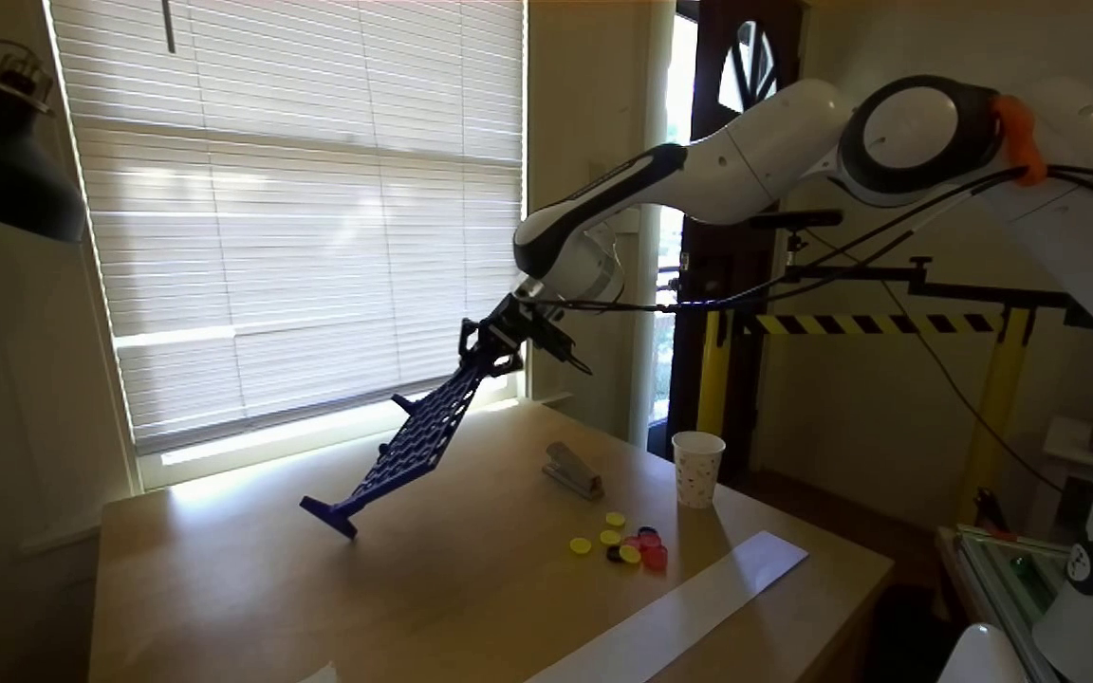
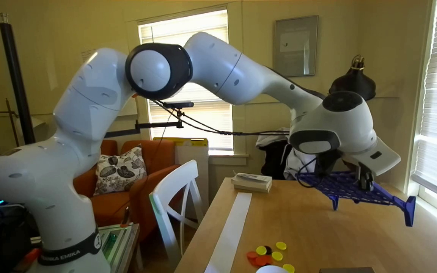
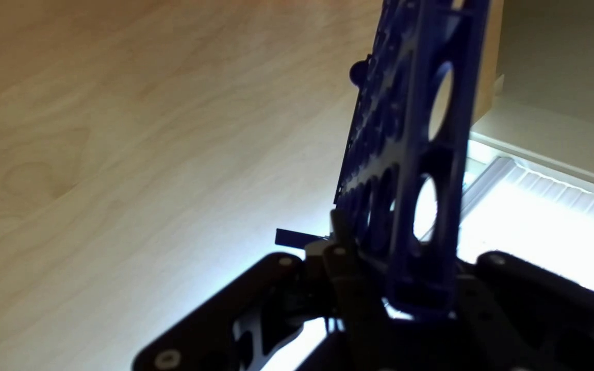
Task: Pick up the blue object and lay it down on the table
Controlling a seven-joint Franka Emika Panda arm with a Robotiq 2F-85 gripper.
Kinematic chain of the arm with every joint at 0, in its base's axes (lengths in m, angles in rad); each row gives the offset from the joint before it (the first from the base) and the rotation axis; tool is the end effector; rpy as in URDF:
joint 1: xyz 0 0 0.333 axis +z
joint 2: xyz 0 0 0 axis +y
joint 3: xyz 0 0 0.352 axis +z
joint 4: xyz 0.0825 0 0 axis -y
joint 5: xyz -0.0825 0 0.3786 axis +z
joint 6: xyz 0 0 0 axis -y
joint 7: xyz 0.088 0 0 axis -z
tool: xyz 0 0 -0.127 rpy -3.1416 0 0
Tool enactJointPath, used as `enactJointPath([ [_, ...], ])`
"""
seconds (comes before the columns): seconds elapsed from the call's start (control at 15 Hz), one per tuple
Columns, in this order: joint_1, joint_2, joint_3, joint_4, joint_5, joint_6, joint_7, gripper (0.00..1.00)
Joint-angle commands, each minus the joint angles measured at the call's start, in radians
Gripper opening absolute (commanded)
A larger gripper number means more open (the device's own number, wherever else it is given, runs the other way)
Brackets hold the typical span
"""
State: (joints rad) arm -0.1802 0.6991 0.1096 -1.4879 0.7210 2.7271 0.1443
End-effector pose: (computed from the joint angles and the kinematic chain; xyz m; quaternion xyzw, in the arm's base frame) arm 0.7774 -0.0943 0.3292 -0.8528 0.3867 -0.2350 0.2608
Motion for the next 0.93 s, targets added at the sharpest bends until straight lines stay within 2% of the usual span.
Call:
enactJointPath([
  [0.0, 0.003, -0.001, -0.004, 0.001, 0.001, -0.002, 0.001, 0.2],
  [0.2, 0.003, -0.001, -0.004, 0.001, 0.001, -0.002, 0.001, 0.2],
  [0.27, 0.007, 0.008, -0.001, 0.0, 0.0, 0.022, -0.018, 0.05],
  [0.4, 0.017, 0.016, -0.001, -0.003, -0.002, 0.042, -0.028, 0.05],
  [0.87, -0.001, 0.038, 0.063, -0.039, 0.048, 0.117, -0.117, 0.05],
])
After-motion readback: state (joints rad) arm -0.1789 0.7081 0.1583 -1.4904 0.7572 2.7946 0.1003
